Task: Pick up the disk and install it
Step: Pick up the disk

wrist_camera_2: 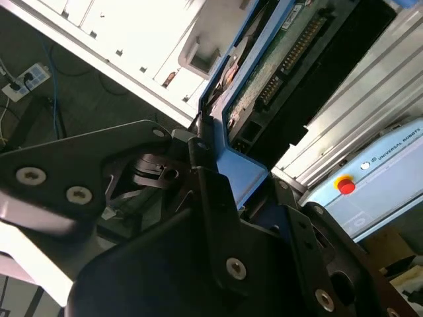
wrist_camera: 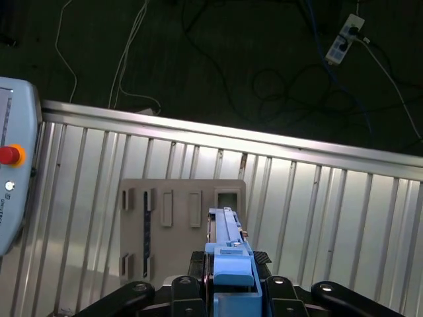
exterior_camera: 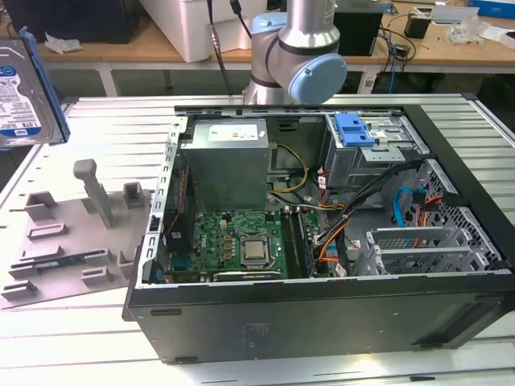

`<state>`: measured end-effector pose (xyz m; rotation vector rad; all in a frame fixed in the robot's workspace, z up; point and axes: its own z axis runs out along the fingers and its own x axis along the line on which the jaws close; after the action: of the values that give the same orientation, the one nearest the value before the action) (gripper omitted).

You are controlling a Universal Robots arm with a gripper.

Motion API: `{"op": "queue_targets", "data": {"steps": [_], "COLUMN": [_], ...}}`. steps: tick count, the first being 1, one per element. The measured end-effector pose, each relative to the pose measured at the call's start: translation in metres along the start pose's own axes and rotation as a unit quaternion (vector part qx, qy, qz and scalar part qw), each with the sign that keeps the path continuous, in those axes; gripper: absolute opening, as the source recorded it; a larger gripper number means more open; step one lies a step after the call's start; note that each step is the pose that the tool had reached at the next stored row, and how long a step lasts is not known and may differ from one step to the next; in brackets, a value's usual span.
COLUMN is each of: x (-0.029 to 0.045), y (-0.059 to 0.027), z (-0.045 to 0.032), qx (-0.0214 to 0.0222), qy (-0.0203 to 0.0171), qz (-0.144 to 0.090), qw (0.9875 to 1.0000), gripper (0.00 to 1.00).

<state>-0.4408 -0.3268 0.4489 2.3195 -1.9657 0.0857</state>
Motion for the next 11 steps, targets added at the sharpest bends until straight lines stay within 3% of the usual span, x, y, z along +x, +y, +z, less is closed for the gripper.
{"op": "queue_targets", "data": {"steps": [4,11], "x": [0.0013,0.0026], "y": [0.0005,0.001], "z": [-0.0115,-0.0236], "qx": [0.0002,0.0003], "qy": [0.0,0.0], "qz": [0.0,0.0], "qw": [1.0,1.0], "gripper": [0.37,0.37]}}
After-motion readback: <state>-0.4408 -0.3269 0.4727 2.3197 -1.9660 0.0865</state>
